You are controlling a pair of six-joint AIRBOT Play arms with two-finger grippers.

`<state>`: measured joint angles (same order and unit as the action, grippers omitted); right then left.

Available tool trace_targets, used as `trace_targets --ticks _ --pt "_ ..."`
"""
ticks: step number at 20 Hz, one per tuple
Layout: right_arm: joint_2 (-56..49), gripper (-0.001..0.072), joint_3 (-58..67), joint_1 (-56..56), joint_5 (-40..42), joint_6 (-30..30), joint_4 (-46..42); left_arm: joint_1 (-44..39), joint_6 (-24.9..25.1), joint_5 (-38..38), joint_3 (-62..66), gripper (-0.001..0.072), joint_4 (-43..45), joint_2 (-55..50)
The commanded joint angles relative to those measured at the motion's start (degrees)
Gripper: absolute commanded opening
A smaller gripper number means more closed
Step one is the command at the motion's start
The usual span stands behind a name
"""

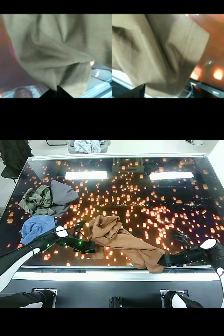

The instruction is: Fold the shirts.

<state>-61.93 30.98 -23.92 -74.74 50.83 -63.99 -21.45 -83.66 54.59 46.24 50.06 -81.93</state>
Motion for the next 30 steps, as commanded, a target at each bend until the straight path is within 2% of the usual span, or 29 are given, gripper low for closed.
trace_targets --ticks 1,2,3,4,6,7,10,12,14,17,20,26,28,30 --pt "-1.5 0.0685 -2.5 0.0 4.6 -0.2 3.5 -0.5 -1.1 -2.1 0.8 0.0029 -0.2 -0.6" --pt "-2.1 0.0485 -2.6 0.0 4.9 -0.7 5.2 -0.5 -0.7 -2.1 1.3 0.0028 -0.2 -0.2" --pt "-2.3 0.0079 -2.6 0.0 4.9 -2.0 7.0 -0.5 -0.3 -2.1 2.0 0.0028 -0.1 0.4" --pt "-2.3 0.0042 -2.0 -0.1 4.7 -3.3 9.0 -0.4 -0.3 -2.1 3.1 0.0028 0.6 1.4" --pt "-2.1 0.0041 3.1 -0.1 0.1 -7.2 10.7 0.0 -0.4 -2.1 7.0 0.0026 4.8 5.2" --pt "-1.3 0.004 7.9 -0.1 -2.1 -7.3 10.9 0.4 -0.4 -1.7 9.8 0.0026 7.4 7.9" --pt "4.5 0.0041 28.5 -0.1 -4.2 -7.8 11.0 2.5 -0.4 -1.5 23.3 0.0026 13.7 18.0" --pt "9.6 0.0041 45.7 -0.1 -1.2 -7.7 11.2 5.4 -0.4 -1.7 35.7 0.0026 14.2 23.7" --pt "14.9 0.0041 61.3 -0.1 6.6 -6.9 10.1 9.0 -0.4 -1.7 49.3 0.0026 14.8 27.8" --pt "20.6 0.0041 74.4 -0.1 9.7 -0.6 6.6 13.3 -0.4 -1.7 65.3 0.0026 14.9 31.4" --pt "23.8 0.0041 78.0 -0.1 8.3 4.8 6.5 12.2 -0.4 -1.8 71.3 0.0026 12.2 33.2" --pt "24.3 0.0041 78.0 -0.1 2.6 7.5 4.4 12.2 -0.4 -4.7 71.6 0.0026 13.6 34.6" --pt "22.0 0.0041 78.0 -0.1 -2.9 11.1 3.9 12.2 -0.4 -3.9 71.5 0.0026 17.8 33.9" --pt "16.9 0.0041 78.0 -0.1 -12.4 11.4 3.9 12.2 -0.4 -1.9 70.9 0.0026 22.7 31.5"
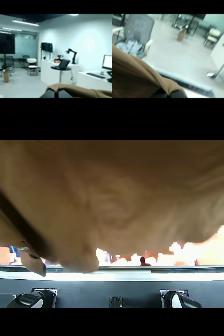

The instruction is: Fold the shirts.

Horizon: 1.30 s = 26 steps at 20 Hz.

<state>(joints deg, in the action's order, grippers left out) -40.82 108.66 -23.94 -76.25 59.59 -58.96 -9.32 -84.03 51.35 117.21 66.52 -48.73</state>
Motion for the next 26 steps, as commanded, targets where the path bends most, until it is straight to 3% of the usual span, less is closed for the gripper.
trace_targets --ticks 1,4,6,10,14,18,19,20,21,22,23,25,26 --pt "-7.8 0.0041 0.1 0.0 -16.2 2.6 -1.1 0.1 0.0 2.7 -1.2 0.0026 8.3 -3.6" --pt "-19.8 0.0041 -5.6 0.0 -24.8 0.1 -2.4 0.1 0.0 8.3 -8.8 0.0027 10.7 -11.4" --pt "-26.3 0.0041 -13.8 0.0 -19.0 -0.5 -2.4 0.1 0.0 10.0 -16.5 0.0027 10.7 -17.9" --pt "-38.9 0.0042 -27.1 0.0 1.7 -0.3 0.5 0.3 0.0 4.9 -25.3 0.0028 10.3 -33.4" --pt "-49.4 0.0042 -27.5 0.0 6.0 -0.3 6.6 0.3 0.0 3.3 -25.1 0.0029 2.6 -44.5" --pt "-53.2 0.0043 -27.5 3.3 11.5 -2.0 6.6 0.2 0.0 5.3 -25.2 0.0031 -3.1 -48.2" --pt "-53.3 0.0048 -27.4 4.0 13.0 -2.0 6.7 0.3 0.0 5.9 -25.1 0.0062 -3.1 -48.2" --pt "-53.1 0.0142 -26.8 4.1 13.1 -1.9 7.4 0.8 0.0 7.4 -24.6 0.0251 -3.1 -47.9" --pt "-52.7 0.0346 -25.4 3.5 11.6 -2.0 7.5 1.8 0.0 10.1 -23.3 0.0536 -3.1 -47.7" --pt "-52.2 0.0525 -23.2 2.4 8.5 -2.7 7.4 3.2 0.1 14.3 -21.6 0.066 -3.0 -47.4" --pt "-51.4 0.0633 -20.5 0.7 4.8 -4.7 7.1 5.1 1.5 19.0 -20.1 0.0657 -3.0 -46.9" --pt "-50.3 0.0648 -15.6 -3.6 -2.3 -5.2 2.1 9.9 2.3 28.1 -20.5 0.0622 -2.3 -45.4" --pt "-49.7 0.0647 -14.9 -5.7 -5.6 -4.5 -1.9 11.9 2.4 31.6 -22.4 0.054 -2.3 -44.9"
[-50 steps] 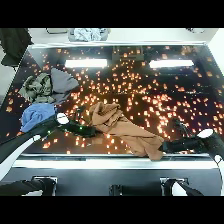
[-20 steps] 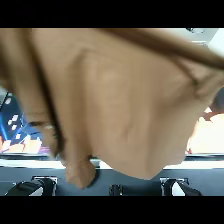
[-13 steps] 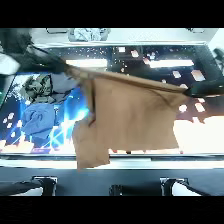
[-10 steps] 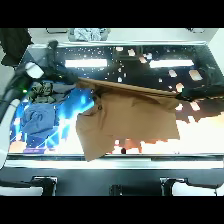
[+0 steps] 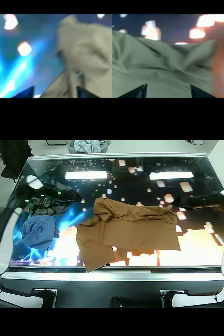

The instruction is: Fold the shirts.

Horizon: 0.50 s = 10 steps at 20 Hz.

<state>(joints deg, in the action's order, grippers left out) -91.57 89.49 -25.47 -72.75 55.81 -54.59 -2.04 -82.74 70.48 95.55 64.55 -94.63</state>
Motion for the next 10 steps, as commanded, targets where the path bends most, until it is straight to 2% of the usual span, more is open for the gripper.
trace_targets --ticks 1,4,7,10 --pt "1.3 0.0646 4.2 -6.2 -14.0 0.1 -10.6 6.1 1.3 14.3 -4.4 0.0518 -0.3 1.9" --pt "1.3 0.0645 1.3 -9.3 -23.8 0.5 -21.7 7.2 3.9 11.3 -20.5 0.0519 -0.9 5.2" --pt "1.6 0.0645 -3.0 -9.1 -24.0 0.5 -21.1 5.8 6.8 6.0 -31.4 0.0518 -5.8 5.4" --pt "1.6 0.0647 -5.8 -8.1 -22.6 0.5 -21.3 3.2 7.0 0.4 -35.4 0.0516 -6.1 4.8"
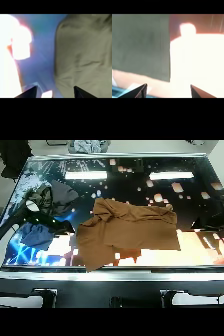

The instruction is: Fold the shirts.

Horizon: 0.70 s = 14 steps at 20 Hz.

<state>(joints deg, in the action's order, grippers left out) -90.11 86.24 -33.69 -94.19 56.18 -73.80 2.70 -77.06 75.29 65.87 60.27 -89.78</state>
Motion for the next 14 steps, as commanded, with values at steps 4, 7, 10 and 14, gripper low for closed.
trace_targets --ticks 4,7,10,14 --pt "0.1 0.0648 -6.8 0.1 1.6 -0.1 -4.0 -3.6 1.0 -7.7 -5.8 0.0426 -1.9 -0.9" --pt "0.1 0.0692 -12.4 0.1 2.4 -3.1 -3.1 -3.7 -0.5 -11.4 -5.8 0.0293 -1.9 -0.9" --pt "0.1 0.0694 -18.1 0.1 6.6 -3.5 -2.2 -3.9 -0.5 -11.9 -5.8 0.0136 -1.9 -0.9" --pt "0.0 0.0667 -21.9 0.1 13.8 -3.5 3.2 -3.9 1.3 -11.9 -5.7 0.0028 -1.8 -0.5"
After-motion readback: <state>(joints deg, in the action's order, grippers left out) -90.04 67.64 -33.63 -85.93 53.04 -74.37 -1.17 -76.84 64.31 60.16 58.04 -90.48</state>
